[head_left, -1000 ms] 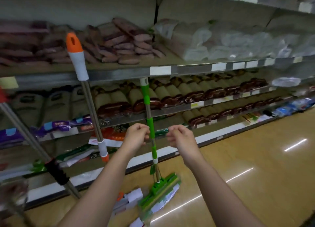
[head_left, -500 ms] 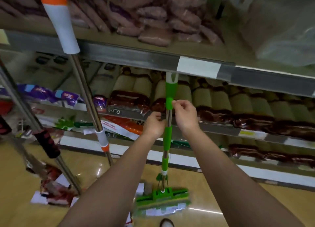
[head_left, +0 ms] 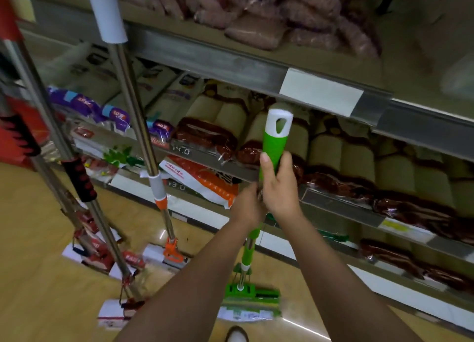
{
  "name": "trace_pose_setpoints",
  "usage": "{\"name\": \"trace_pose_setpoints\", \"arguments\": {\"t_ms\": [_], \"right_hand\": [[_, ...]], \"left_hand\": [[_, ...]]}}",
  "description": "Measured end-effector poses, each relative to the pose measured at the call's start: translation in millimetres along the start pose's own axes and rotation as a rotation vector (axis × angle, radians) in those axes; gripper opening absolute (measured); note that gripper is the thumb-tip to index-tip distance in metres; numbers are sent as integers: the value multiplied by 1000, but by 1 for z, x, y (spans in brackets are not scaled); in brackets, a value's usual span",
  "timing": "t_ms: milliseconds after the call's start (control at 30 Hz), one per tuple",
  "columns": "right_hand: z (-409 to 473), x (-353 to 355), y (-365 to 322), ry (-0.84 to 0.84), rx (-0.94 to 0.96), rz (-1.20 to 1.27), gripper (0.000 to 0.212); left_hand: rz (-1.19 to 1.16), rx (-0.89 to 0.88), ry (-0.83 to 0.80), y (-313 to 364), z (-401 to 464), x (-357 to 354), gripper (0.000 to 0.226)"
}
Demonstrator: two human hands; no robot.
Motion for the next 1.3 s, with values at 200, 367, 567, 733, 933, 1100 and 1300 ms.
{"name": "trace_pose_setpoints", "arguments": {"t_ms": [200, 367, 567, 733, 933, 1100, 1300], "right_hand": [[-44, -8, -14, -41, 51, 10, 4], [-86, -15, -49, -6, 174, 34, 3], [-106, -8, -142, -31, 436, 67, 24], [-135, -19, -242, -160, 637, 128, 30], [-174, -54, -337, -321, 777, 201, 26], [-216, -104, -407, -493, 907, 263, 35], [-262, -194, -475, -703, 925, 301, 29]], "left_hand": [[220, 25, -37, -15, -43, -15, 26], [422, -74, 2, 13, -97, 4, 24], [363, -220, 78, 69, -164, 54, 23], [178, -341, 234, 105, -230, 104, 20], [58, -435, 441, 114, -304, 160, 17], [9, -526, 575, 105, -379, 211, 30], [33, -465, 777, 71, -476, 290, 34]]}}
Point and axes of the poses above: each hand's wrist, its own z-axis towards the middle knuckle, its own x-axis out of the back of the hand, y = z × x, the point moved 8 cm from there along z, towards the middle knuckle, and after that the axes turned 13 degrees about -y, right-handed, at the moved point
